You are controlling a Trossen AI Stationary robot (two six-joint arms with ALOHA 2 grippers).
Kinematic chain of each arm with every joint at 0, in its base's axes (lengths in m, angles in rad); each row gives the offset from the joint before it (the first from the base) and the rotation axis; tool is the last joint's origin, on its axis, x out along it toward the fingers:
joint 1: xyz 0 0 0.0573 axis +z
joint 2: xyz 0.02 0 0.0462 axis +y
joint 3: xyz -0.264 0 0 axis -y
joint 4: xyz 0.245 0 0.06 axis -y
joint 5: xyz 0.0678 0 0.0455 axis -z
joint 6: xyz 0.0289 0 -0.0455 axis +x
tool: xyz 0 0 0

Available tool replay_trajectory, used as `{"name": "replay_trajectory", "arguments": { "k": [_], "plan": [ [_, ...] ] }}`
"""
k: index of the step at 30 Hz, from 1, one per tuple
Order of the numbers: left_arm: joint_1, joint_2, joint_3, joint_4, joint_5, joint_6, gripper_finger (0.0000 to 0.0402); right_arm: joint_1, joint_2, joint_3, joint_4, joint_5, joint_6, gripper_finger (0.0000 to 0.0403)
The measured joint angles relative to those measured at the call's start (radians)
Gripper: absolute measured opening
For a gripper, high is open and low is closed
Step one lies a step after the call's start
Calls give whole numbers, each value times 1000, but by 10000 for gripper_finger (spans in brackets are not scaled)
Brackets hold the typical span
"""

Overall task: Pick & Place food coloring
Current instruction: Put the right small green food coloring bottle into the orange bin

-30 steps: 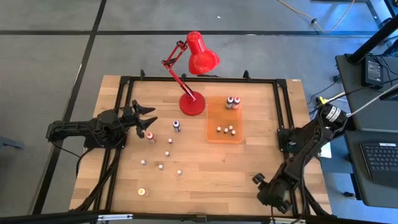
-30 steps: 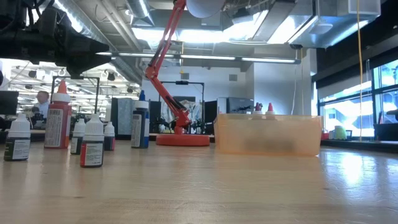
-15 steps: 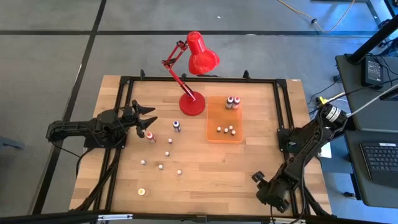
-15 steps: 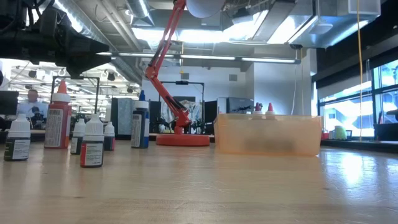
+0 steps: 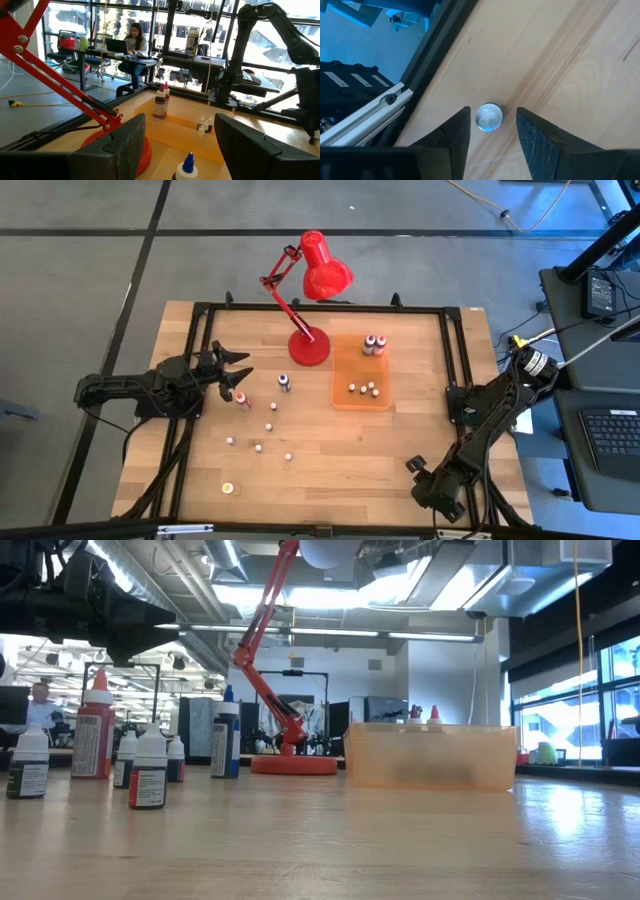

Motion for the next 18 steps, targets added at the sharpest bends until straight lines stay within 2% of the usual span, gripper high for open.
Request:
{"name": "replay_trajectory", "arguments": {
  "k": [11,18],
  "plan": [
    [0,0,0,0,0,0,232,0,0,0,0,0,-4,157],
    [0,0,0,0,0,0,230,0,0,0,0,0,-3,99]
  ]
}}
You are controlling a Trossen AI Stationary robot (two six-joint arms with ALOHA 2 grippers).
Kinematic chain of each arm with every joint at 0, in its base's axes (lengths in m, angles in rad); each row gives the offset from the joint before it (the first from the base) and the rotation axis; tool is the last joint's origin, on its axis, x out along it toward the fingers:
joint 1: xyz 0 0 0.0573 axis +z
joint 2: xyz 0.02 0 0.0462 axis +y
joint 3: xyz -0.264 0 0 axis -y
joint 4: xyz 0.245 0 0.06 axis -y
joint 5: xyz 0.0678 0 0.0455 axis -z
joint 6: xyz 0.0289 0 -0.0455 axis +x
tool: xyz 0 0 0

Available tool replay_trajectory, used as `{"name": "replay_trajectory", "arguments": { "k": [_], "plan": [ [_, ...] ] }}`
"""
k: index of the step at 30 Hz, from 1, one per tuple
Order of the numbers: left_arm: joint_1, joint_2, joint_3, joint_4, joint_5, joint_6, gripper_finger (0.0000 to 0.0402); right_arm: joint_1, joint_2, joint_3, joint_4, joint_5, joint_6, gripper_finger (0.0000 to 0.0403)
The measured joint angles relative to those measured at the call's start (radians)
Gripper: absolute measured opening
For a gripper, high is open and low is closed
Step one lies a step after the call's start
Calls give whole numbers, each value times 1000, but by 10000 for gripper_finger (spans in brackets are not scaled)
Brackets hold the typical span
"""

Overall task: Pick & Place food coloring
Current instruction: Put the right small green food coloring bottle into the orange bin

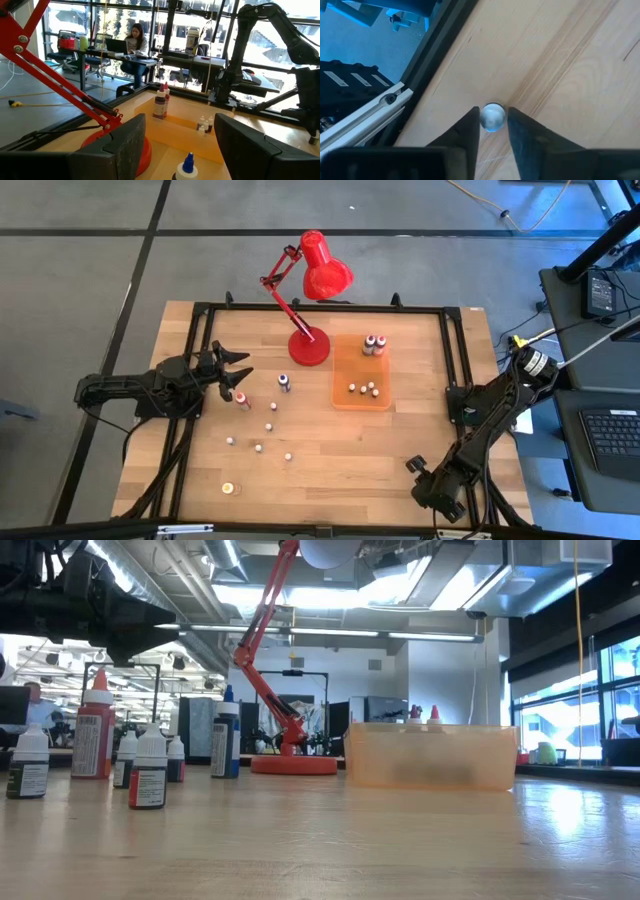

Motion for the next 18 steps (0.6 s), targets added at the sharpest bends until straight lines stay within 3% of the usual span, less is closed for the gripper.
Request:
{"name": "replay_trajectory", "arguments": {
  "k": [5,10,14,18],
  "plan": [
    [0,0,0,0,0,0,232,0,-1,1,2,0,4,54],
    [0,0,0,0,0,0,230,1,-4,1,3,17,6,53],
    [0,0,0,0,0,0,232,-3,-33,32,-58,104,3,53],
    [0,0,0,0,0,0,230,-50,-63,126,-244,246,36,53]
  ]
}}
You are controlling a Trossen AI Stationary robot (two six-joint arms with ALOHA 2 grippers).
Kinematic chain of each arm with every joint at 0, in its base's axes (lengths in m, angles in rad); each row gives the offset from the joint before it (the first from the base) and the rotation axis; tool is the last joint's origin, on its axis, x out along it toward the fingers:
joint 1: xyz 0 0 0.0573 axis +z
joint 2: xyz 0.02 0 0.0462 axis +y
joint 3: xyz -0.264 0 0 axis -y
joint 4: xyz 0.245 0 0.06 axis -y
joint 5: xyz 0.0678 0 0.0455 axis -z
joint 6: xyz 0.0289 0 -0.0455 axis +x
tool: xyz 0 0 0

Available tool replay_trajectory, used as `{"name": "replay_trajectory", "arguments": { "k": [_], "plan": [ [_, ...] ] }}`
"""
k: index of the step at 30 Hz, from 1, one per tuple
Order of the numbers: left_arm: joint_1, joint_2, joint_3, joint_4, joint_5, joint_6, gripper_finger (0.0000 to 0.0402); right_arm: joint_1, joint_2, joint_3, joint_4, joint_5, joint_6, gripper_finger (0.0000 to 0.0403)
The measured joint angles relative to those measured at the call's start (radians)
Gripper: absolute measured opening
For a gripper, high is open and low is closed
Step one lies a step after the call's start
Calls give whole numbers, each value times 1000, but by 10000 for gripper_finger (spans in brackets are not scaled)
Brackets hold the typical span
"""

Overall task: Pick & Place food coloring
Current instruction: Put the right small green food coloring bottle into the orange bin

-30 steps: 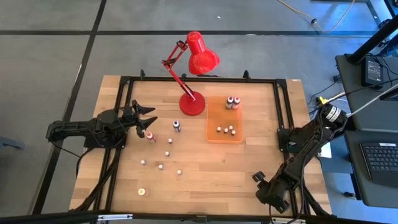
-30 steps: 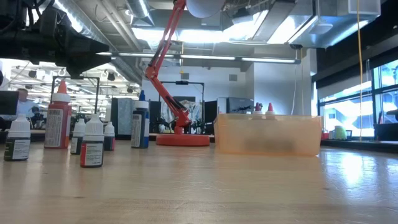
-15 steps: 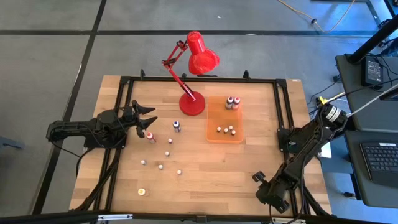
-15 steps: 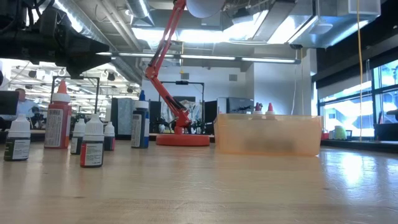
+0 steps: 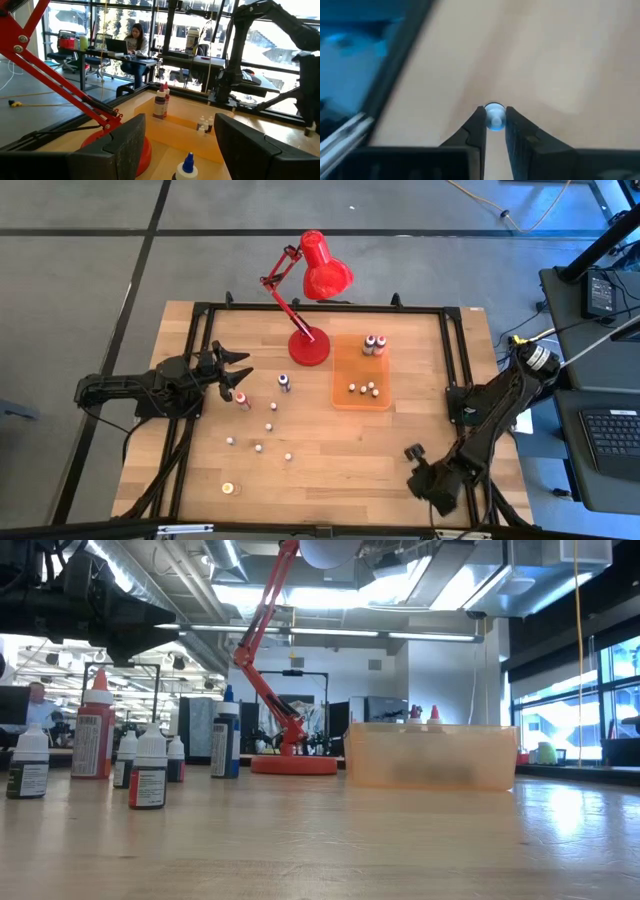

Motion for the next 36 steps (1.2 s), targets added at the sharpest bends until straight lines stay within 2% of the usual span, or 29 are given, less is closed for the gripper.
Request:
{"name": "replay_trajectory", "arguments": {
  "k": [3,5,8,15,20,24,28,36],
  "plan": [
    [0,0,0,0,0,0,230,-86,-24,84,-125,113,71,54],
    [0,0,0,0,0,0,232,-162,-37,136,-185,131,69,61],
    [0,0,0,0,-2,1,232,-294,-38,210,-257,128,-25,67],
    [0,0,0,-4,-45,32,229,-661,-35,297,-259,12,-365,53],
    [0,0,0,-4,-45,34,229,-858,-11,297,-261,-53,-523,61],
    [0,0,0,-4,-45,35,229,-959,38,297,-257,-63,-609,61],
    [0,0,0,0,-48,34,229,-1041,101,296,-234,-63,-616,60],
    [0,0,0,0,-47,35,229,-1101,229,262,-164,-75,-616,64]
  ]
}}
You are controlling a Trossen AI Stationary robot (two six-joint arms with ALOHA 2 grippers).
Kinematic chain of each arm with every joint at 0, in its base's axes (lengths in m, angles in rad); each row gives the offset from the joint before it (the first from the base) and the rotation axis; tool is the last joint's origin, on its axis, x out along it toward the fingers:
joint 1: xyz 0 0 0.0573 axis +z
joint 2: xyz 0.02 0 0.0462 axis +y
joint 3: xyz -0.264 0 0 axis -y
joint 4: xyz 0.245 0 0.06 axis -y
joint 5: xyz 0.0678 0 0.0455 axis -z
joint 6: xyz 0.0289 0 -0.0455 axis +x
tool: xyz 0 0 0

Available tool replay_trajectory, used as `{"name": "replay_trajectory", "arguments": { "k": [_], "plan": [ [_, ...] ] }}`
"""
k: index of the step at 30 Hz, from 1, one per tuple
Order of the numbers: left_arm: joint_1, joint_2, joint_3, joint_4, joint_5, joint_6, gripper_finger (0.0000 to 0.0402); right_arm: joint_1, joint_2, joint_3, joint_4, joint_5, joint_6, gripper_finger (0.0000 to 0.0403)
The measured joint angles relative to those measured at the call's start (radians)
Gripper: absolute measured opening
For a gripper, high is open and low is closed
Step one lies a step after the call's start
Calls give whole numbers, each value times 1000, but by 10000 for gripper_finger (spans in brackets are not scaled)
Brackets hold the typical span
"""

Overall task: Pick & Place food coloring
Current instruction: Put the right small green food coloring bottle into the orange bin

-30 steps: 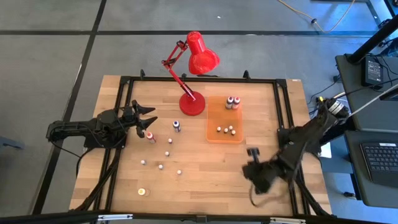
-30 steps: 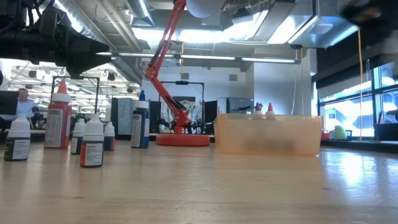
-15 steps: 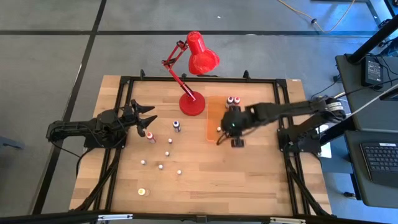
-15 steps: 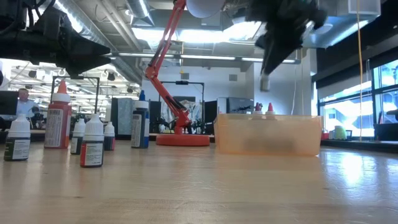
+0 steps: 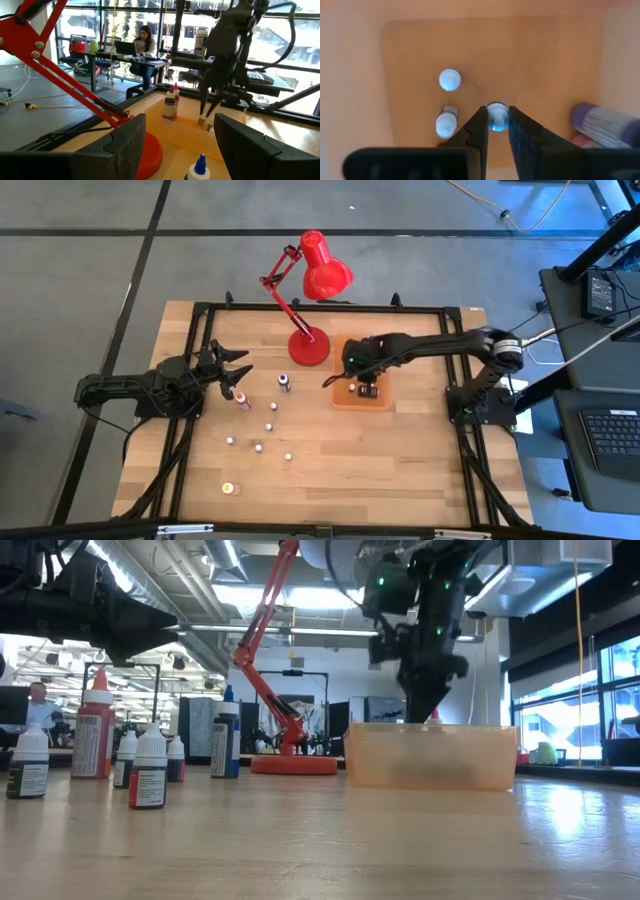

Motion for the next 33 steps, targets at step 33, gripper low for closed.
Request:
{"name": "replay_trajectory", "arguments": {
  "k": [33],
  "plan": [
    [0,0,0,0,1,0,229,1,6,-104,116,-51,55,77]
  ]
}}
